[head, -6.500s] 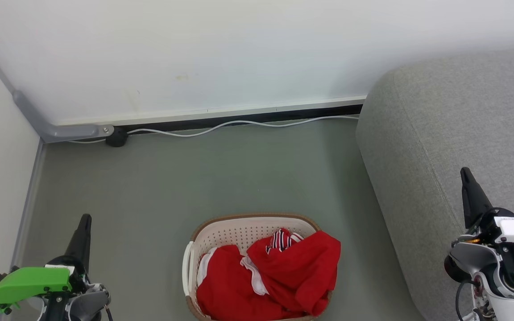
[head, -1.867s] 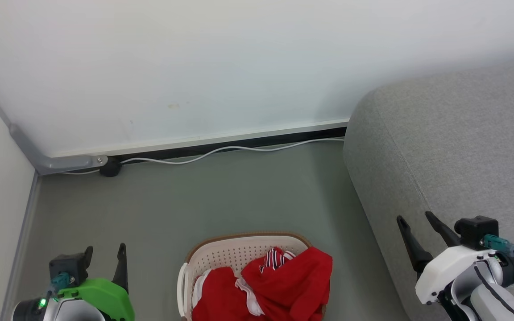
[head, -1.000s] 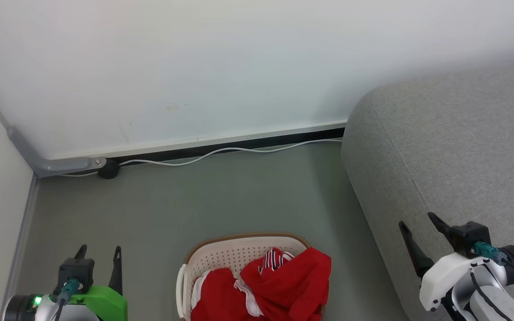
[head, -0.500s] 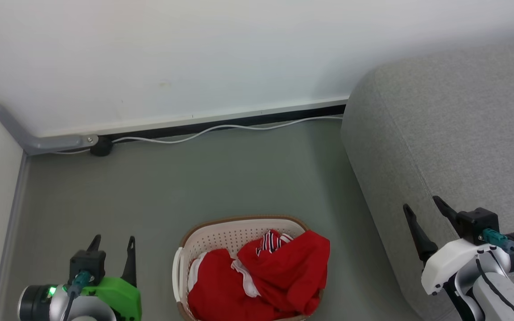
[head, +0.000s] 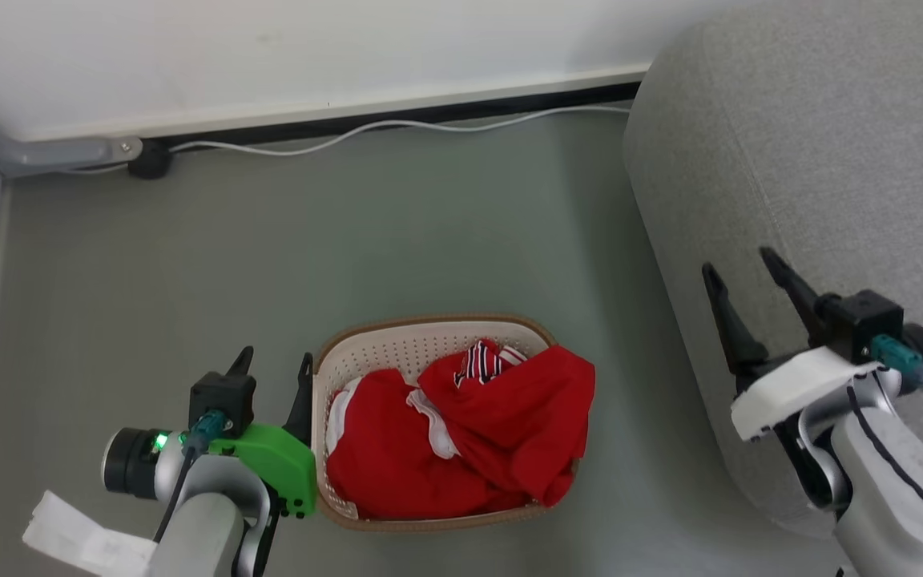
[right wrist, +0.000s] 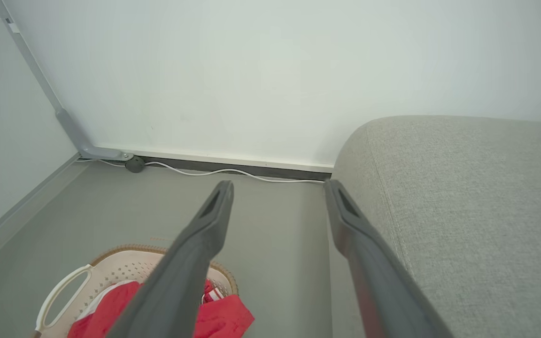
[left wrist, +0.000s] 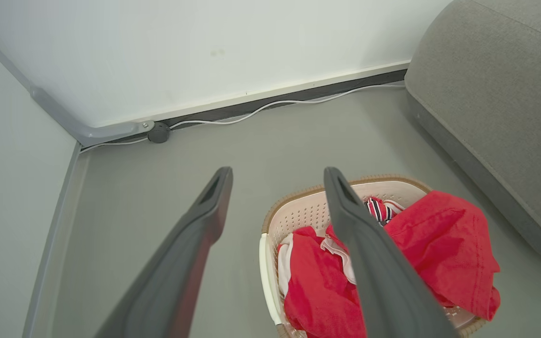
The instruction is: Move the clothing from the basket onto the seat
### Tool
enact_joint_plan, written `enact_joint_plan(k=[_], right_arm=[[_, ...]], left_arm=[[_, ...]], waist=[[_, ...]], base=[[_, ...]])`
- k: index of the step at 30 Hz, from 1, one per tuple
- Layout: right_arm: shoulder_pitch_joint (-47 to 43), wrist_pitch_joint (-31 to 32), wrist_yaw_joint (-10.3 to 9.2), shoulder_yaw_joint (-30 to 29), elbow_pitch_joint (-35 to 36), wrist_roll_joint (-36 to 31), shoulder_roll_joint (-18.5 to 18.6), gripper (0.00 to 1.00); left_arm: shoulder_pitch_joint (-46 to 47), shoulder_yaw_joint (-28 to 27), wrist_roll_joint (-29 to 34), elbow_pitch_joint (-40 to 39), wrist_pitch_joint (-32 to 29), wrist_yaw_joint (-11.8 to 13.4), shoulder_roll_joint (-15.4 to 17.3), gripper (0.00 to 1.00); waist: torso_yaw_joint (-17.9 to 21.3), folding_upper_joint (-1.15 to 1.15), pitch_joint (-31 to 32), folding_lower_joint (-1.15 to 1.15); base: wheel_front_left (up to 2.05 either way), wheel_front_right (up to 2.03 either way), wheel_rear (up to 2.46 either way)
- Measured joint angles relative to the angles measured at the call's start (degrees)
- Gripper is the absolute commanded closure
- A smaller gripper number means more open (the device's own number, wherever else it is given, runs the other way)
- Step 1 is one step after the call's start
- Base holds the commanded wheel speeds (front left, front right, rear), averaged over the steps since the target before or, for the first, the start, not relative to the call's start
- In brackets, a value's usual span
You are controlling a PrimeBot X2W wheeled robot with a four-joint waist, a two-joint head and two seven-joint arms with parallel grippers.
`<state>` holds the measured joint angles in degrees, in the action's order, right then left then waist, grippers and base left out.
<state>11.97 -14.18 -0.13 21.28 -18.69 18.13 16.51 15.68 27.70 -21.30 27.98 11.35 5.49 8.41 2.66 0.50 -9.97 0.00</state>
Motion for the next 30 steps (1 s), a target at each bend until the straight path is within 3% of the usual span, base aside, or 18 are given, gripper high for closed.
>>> enact_joint_plan(k=[10, 30], right_arm=[[6.5, -0.2, -0.46, -2.4, 11.3, -1.8, -0.7, 0.0], [14.7, -0.4, 0.13, -4.9, 22.2, -4.8, -4.6, 0.0]], left_arm=[[6.6, 1.7, 1.4, 2.7, -4.0, 0.0, -1.2, 0.0], [18.7, 1.0, 0.4, 6.4, -11.9, -2.4, -2.6, 0.0]], waist=[[1.2, 0.0, -7.9, 0.0], [6.8, 0.0, -24.8, 0.0]], base=[[0.0, 0.0, 0.0], [0.0, 0.0, 0.0]])
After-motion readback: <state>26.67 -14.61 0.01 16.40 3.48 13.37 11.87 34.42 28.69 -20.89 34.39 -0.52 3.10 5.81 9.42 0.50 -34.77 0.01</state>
